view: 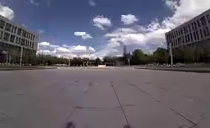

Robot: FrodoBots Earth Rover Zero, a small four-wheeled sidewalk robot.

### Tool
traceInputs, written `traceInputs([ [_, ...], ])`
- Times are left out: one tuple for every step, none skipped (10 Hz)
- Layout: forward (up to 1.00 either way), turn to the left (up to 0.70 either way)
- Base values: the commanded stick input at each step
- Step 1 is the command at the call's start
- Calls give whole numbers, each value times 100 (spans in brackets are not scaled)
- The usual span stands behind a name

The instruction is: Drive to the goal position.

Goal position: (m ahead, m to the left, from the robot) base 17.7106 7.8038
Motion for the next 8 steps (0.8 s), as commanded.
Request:
traceInputs([
  [70, 0],
  [70, 0],
  [70, 0],
  [70, 0],
  [70, 0],
  [70, 0],
  [70, 0],
  [70, 0],
])
